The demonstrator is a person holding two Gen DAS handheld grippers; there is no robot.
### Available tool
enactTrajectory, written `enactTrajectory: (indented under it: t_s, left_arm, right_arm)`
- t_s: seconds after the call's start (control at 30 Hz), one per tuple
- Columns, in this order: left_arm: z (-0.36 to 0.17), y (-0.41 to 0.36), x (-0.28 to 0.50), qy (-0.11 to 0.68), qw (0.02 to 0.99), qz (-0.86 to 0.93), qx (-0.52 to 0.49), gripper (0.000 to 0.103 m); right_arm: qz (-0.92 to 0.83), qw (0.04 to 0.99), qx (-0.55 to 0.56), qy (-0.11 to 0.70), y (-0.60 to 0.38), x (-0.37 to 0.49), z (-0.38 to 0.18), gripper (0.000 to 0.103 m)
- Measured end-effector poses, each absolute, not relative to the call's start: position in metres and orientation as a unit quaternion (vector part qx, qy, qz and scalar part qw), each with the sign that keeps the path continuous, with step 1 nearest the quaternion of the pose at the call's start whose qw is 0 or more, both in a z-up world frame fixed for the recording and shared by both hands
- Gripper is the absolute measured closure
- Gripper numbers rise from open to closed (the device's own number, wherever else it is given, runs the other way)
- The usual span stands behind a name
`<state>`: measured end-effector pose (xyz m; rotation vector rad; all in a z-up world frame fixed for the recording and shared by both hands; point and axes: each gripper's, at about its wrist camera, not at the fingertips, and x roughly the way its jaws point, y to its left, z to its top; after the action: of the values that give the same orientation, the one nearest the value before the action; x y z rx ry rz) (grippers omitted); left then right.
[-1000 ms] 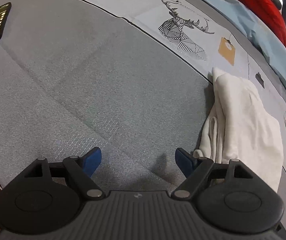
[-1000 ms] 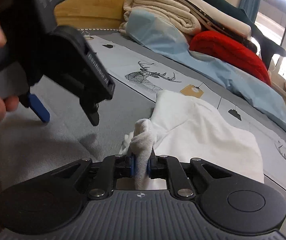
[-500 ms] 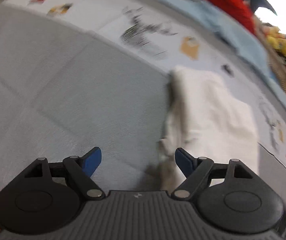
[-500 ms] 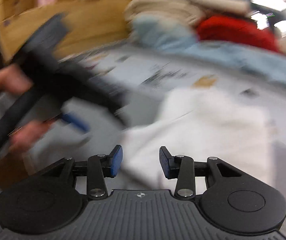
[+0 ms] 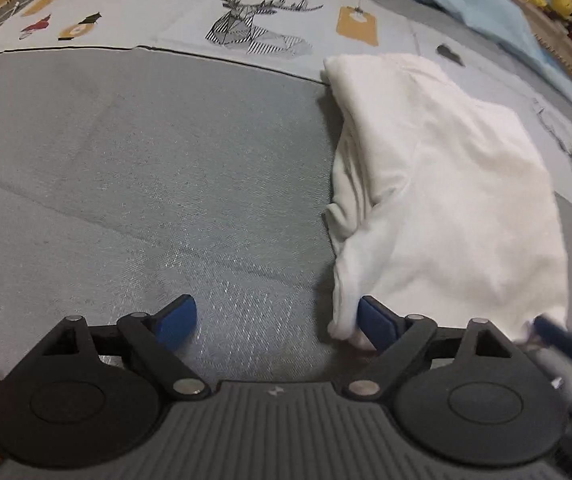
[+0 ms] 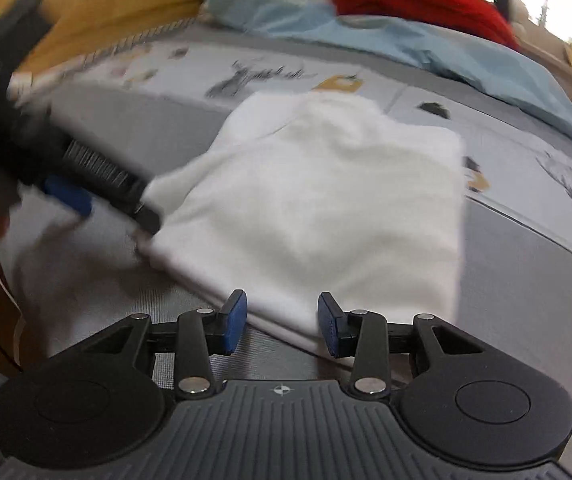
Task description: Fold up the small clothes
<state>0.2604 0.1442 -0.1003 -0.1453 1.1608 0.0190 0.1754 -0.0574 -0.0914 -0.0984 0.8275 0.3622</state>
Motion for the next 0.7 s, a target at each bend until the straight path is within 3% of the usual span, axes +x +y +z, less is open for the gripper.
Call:
enactTrajectory:
  t_s: [0.2, 0.37, 0.5, 0.7]
  left_arm:
    - [-0.088, 0.152, 0.263, 0.516, 0.848, -0.003, -0.124, 0.012]
    - [-0.088, 0.143, 0.284, 0.512, 0.847, 0.009, -0.144, 0.012]
    - [-0.099, 0.131, 0.292, 0.53, 0.84, 0.01, -0.117, 0.012]
    - [-0.102, 0.117, 0.296, 0.523, 0.846, -0.003, -0.103, 0.012]
  right_arm:
    - [0.12, 0.917, 0.082, 0.372, -0.137, 0.182, -0.06, 0.038]
    - [0.079, 0.901, 0.171, 0.391, -0.179, 0.224, -0.075, 0.038]
    - [0.09, 0.858, 0.206, 0.462, -0.181, 0.243, -0.113, 0.038]
    - [0.12, 0.849, 0.228, 0.461, -0.18, 0.245, -0.122, 0.038]
